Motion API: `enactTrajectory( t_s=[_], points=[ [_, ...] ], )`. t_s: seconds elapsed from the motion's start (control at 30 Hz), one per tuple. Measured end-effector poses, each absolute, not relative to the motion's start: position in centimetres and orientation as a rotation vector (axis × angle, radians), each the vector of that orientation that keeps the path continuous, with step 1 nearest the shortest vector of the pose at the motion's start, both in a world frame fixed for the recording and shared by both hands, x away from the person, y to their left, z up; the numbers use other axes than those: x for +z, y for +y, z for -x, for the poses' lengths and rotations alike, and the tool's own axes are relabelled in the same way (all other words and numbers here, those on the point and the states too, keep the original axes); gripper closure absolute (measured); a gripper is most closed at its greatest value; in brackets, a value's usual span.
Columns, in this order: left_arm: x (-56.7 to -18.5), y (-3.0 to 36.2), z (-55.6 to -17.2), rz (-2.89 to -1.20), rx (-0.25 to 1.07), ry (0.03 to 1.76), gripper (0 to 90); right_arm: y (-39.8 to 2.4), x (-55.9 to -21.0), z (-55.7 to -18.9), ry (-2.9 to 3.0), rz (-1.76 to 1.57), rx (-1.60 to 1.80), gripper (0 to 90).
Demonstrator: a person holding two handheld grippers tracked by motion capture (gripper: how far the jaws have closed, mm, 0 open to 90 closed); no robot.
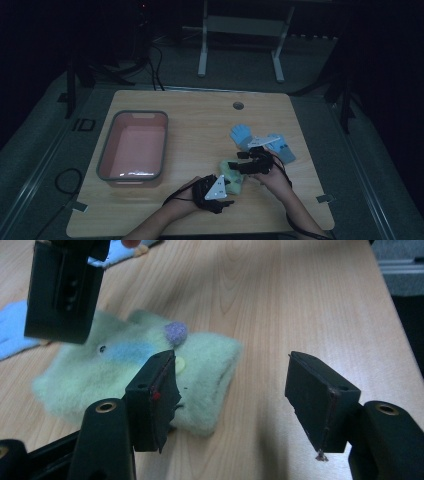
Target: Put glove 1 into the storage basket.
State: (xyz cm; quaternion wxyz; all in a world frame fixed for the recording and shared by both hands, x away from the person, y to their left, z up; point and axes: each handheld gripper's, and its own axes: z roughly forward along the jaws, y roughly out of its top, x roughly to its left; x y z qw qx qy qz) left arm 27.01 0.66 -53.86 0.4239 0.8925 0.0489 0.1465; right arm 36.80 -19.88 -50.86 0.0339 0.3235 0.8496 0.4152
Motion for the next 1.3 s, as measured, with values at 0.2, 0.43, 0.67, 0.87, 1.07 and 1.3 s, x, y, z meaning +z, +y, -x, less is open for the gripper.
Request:
enactTrajectory(
  t_s=[0.2, 0.43, 0.67, 0.87, 1.07, 1.3],
  points=[
    [-54.4, 0.0, -27.3, -2.256, 0.379, 0.091, 41.5, -19.6, -52.4, -37.0, 2.649, -1.04, 1.247, 34.3],
    [-55.0, -0.2, -27.9, -2.28, 0.417, 0.046, 43.0, -19.4, -54.8, -37.3, 2.711, -1.092, 1.216, 33.0],
    [-55.6, -0.5, -28.0, -2.299, 0.49, 0.018, 46.7, -19.5, -55.1, -37.6, 2.758, -1.069, 1.238, 46.6],
    [-56.1, -0.7, -28.4, -2.318, 0.561, 0.025, 59.9, -19.4, -55.0, -37.7, 2.796, -1.077, 1.241, 57.2],
    [-55.5, -0.2, -29.5, -2.295, 0.413, 0.125, 71.8, -19.3, -54.9, -38.0, 2.843, -1.09, 1.241, 61.5],
    [-54.5, 0.1, -30.0, -2.293, 0.389, 0.155, 74.8, -19.2, -54.1, -37.9, 2.809, -1.107, 1.25, 68.8]
  ],
)
